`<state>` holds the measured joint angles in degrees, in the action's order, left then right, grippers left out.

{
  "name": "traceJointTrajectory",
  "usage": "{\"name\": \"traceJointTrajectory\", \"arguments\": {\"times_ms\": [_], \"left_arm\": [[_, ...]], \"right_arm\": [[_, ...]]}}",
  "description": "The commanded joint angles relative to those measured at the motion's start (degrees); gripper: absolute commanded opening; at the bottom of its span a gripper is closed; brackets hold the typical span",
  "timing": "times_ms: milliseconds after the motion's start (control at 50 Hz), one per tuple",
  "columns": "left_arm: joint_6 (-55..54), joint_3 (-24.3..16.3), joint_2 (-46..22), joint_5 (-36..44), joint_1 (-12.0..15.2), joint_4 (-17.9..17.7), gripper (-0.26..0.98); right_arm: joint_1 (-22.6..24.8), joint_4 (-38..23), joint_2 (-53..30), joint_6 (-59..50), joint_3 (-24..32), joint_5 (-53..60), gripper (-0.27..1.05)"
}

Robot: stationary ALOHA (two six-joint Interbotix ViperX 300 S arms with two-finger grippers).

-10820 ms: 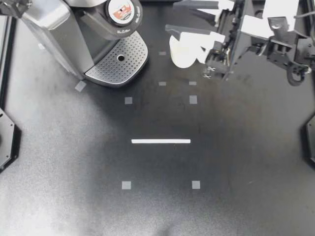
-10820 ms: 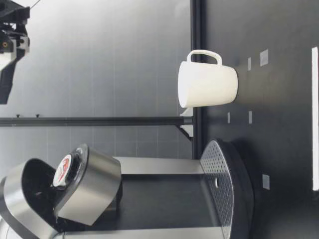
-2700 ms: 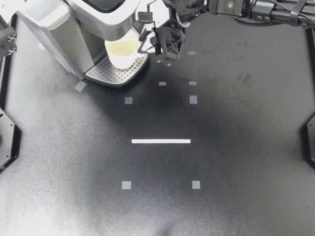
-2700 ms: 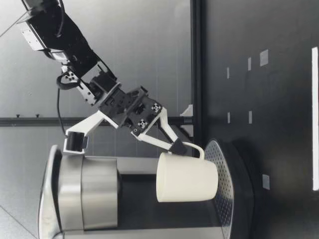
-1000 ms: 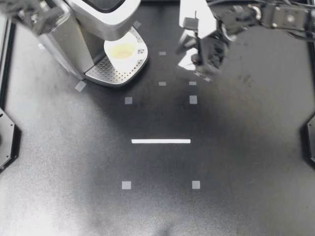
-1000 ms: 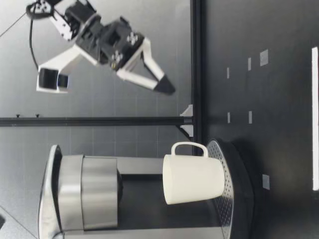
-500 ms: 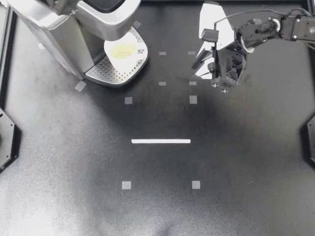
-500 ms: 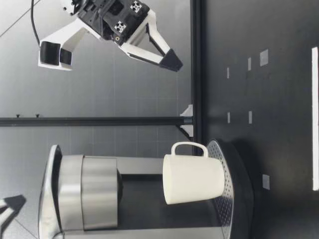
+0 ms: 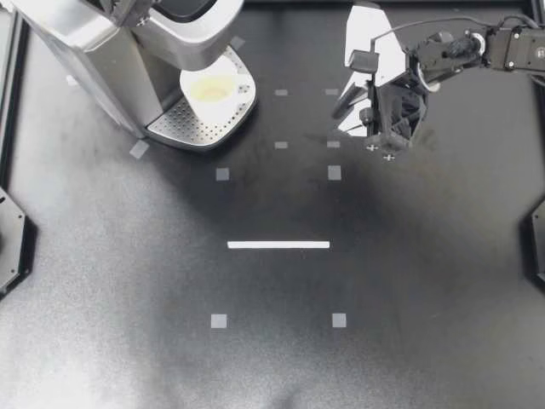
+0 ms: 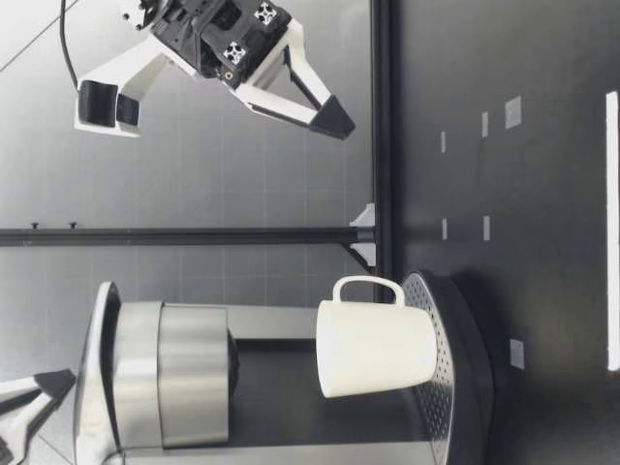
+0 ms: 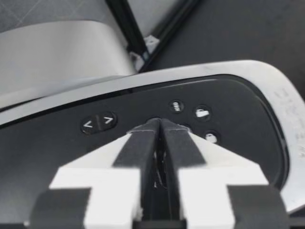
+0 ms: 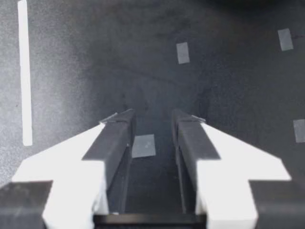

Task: Place the coffee capsule inside the capsule container, then place the cup onto the center of the cup tray.

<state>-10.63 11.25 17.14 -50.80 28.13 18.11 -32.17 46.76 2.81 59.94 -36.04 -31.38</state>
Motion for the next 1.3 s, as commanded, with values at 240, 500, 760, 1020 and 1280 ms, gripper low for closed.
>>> {"name": "traceJointTrajectory", "arguments": {"times_ms": [240, 500, 760, 1020, 1280], "left_arm": [[0.0, -0.79, -0.44, -0.09, 0.79, 0.18, 0.15], [-0.18, 1.49, -1.93, -2.2, 0.79, -0.44, 0.15], [0.0, 0.44, -1.67, -1.32, 0.88, -0.44, 0.15], [1.14, -2.37, 1.58, 2.11, 0.79, -0.53, 0.15], [1.14, -3.34, -0.26, 1.93, -2.2, -0.62, 0.15]], "right_arm": [[-0.35, 0.0, 0.79, 0.18, 0.62, 0.35, 0.39], [-0.35, -0.18, 0.35, 0.18, 0.62, 0.35, 0.39], [-0.35, -0.18, 0.18, 0.18, 0.79, 0.62, 0.39], [-0.35, -0.18, 0.26, 0.18, 0.79, 0.97, 0.39], [-0.35, -0.26, 0.09, 0.18, 1.14, 1.41, 0.39]]}}
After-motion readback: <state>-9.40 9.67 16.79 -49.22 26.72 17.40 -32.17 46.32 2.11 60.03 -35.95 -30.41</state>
